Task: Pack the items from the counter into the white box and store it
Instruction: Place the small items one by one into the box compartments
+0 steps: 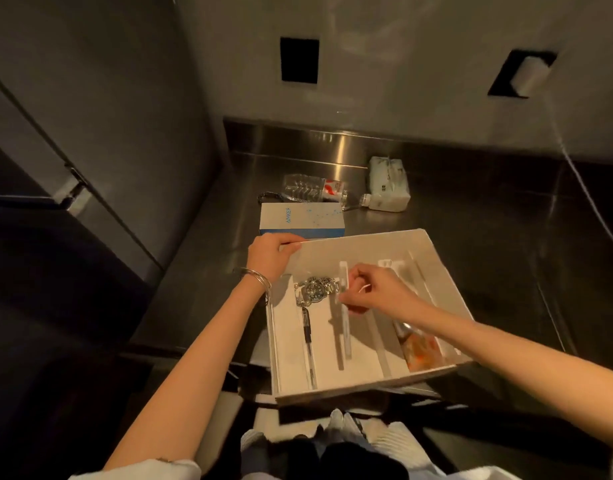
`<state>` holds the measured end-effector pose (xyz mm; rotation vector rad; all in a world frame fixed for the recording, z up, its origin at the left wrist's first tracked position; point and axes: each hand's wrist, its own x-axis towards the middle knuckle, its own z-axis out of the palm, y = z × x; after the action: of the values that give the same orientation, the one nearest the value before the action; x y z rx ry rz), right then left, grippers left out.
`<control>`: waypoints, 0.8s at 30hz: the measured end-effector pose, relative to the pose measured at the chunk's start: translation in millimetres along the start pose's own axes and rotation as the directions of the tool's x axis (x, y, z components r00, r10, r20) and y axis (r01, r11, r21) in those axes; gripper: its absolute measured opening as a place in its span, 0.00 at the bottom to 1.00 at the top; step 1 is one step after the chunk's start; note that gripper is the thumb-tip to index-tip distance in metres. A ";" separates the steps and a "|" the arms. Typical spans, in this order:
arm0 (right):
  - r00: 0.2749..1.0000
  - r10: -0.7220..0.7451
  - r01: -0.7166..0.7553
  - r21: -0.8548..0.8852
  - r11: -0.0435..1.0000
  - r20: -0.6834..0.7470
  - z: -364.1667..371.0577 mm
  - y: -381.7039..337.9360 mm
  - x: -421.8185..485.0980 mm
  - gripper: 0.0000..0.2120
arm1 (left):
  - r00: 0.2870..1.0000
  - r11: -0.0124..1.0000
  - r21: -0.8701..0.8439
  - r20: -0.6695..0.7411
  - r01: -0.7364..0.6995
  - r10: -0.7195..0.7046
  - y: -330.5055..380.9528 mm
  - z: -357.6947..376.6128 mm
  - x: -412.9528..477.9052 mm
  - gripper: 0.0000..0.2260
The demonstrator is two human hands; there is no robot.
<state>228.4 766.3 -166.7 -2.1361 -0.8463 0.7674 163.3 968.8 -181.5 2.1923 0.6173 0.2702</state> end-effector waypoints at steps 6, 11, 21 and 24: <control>0.984 0.159 -0.145 -0.145 0.979 0.086 52.0 19.2 17.4 0.13 | 1.000 1.000 -0.015 0.015 -0.001 0.002 -1.2 -1.7 -0.6 0.09; 0.956 0.237 -0.189 -0.257 0.948 0.171 74.5 28.4 28.9 0.16 | 1.000 0.999 -0.046 0.026 0.018 -0.017 0.1 -1.8 -2.1 0.10; 0.918 0.210 -0.176 -0.128 0.976 0.338 98.1 24.1 30.1 0.31 | 0.999 0.997 -0.070 0.021 0.035 -0.034 2.7 -3.5 -4.4 0.10; 0.898 0.185 -0.147 -0.124 0.981 0.400 99.0 24.0 30.0 0.34 | 0.999 0.997 -0.066 0.018 0.039 -0.038 3.8 -3.7 -4.4 0.10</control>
<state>183.4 814.1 -250.2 -2.1807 -0.9309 1.3239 159.5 967.0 -176.2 2.1150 0.6318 0.2484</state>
